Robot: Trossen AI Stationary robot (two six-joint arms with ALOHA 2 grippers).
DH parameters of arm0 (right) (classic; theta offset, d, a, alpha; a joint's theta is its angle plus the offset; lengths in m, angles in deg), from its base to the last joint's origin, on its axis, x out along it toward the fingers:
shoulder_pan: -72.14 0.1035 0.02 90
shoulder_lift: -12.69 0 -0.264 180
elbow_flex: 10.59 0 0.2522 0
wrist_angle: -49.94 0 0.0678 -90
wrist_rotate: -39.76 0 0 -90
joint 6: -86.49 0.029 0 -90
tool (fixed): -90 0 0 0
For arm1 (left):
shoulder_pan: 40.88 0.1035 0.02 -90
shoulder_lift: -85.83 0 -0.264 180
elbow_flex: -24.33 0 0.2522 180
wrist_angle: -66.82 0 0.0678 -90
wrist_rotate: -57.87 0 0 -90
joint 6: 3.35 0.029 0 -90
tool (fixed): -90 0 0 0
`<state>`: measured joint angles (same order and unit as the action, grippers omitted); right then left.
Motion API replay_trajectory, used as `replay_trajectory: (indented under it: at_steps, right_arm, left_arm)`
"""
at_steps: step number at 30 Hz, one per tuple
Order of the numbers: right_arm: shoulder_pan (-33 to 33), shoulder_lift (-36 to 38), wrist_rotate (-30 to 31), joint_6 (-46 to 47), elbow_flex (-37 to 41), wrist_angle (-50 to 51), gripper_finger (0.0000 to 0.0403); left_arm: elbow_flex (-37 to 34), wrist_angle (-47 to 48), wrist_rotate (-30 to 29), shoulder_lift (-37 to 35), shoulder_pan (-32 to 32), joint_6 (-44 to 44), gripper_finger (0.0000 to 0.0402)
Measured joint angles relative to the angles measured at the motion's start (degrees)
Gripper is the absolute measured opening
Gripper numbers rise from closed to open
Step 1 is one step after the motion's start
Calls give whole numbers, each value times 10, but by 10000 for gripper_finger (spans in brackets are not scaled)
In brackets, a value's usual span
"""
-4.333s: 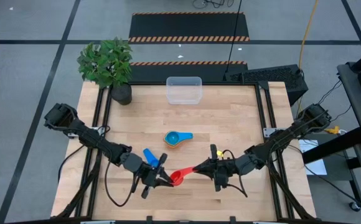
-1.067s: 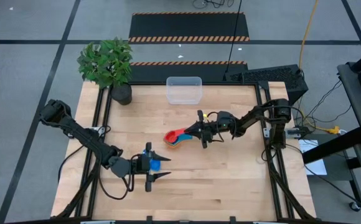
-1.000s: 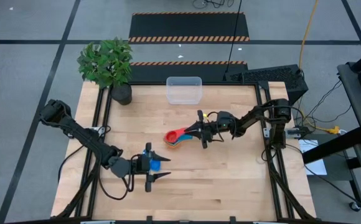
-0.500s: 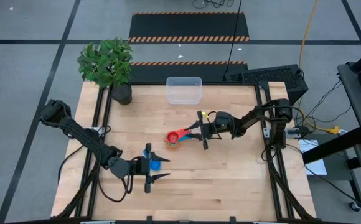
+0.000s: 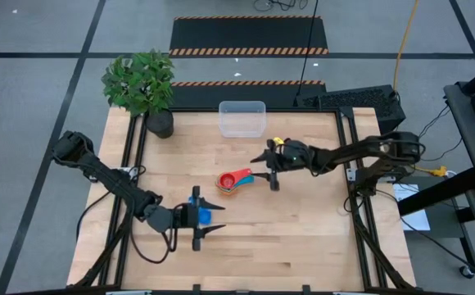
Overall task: Nest measuring cups in basket
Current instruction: Stack the red measuring cup on top of the light blue measuring cup
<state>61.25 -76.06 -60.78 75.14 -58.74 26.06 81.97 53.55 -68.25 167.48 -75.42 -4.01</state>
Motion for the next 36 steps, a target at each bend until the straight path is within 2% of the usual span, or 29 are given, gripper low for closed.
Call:
replay_trajectory:
  at_steps: [4, 8, 13, 18, 27, 36]
  right_arm:
    - [0, 3, 0, 46, -30, 64, 282]
    - [0, -27, -1, 74, -53, 68, 346]
    - [0, -73, -19, 66, -85, 67, 389]
    - [0, -114, -95, 60, -121, 94, 395]
    - [4, -152, -90, 31, -140, 110, 395]
    - [5, -147, -92, 14, -140, 167, 386]
  left_arm:
    - [0, 0, 0, 0, 5, -27, 234]
    - [0, 0, 0, 0, 8, -46, 234]
    - [0, 1, 0, 0, 8, -60, 234]
    - [0, 9, 0, 0, 7, -68, 234]
    - [0, 20, 1, 0, -2, -77, 234]
    - [0, 19, 1, 0, -9, -73, 234]
